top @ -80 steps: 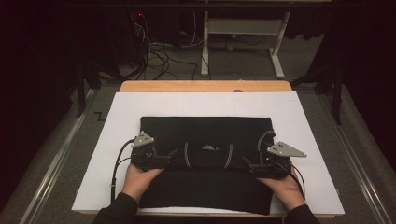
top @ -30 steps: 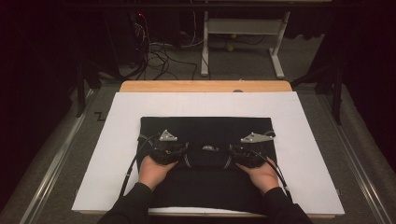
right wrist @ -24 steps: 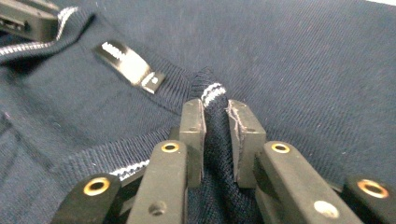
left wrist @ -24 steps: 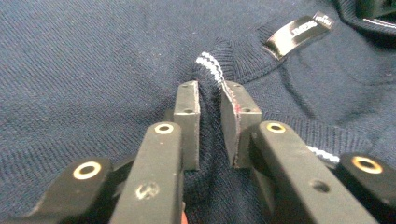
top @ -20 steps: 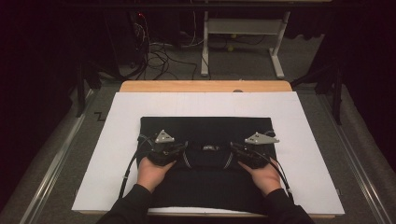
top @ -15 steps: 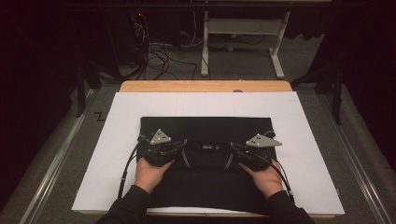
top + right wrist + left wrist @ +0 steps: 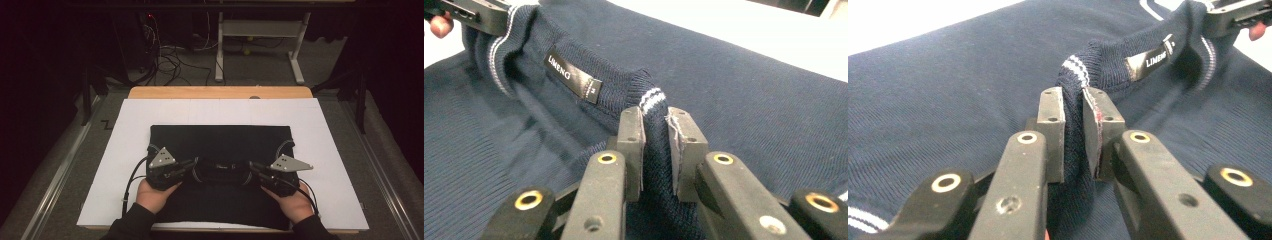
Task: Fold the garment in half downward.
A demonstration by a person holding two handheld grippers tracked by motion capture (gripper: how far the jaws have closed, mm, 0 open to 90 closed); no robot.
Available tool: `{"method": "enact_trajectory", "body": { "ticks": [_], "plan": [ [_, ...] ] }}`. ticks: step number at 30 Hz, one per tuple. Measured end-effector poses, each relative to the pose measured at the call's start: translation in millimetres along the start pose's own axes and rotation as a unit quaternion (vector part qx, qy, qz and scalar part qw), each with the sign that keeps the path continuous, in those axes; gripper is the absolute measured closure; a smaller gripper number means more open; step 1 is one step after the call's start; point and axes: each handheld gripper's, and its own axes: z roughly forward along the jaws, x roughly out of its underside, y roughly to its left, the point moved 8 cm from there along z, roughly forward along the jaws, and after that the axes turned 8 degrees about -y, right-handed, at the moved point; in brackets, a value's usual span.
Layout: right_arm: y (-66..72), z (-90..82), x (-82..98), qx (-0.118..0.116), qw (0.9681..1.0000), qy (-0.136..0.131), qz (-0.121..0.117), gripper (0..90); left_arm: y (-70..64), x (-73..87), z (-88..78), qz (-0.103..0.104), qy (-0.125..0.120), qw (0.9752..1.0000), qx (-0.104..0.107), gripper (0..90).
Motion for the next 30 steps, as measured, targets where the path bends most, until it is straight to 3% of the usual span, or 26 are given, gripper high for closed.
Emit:
{"method": "enact_trajectory", "body": {
  "ticks": [5,9,13,23,30],
  "plan": [
    [12.0,-12.1,2.9,-0.008,0.9998,-0.002,-0.016,79.2,-14.6,4.4,-12.2,0.002,0.0,0.9998,0.018,75.9],
    [18.1,-21.8,3.3,-0.008,0.9997,-0.004,-0.023,79.3,-26.4,6.7,-21.5,0.018,0.001,0.9995,0.024,76.4],
    [22.4,-30.7,5.7,-0.009,0.9996,-0.007,-0.026,79.4,-31.7,7.3,-31.9,0.018,-0.007,0.9995,0.026,77.6],
    [36.0,-48.3,16.3,-0.022,0.999,0.004,-0.04,81.3,-52.0,28.1,-34.5,0.034,0.028,0.9984,0.037,79.5],
    [44.5,-55.2,28.2,-0.027,0.9982,0.022,-0.048,83.2,-61.7,36.1,-39.3,0.039,0.034,0.9976,0.045,83.5]
  ]
}}
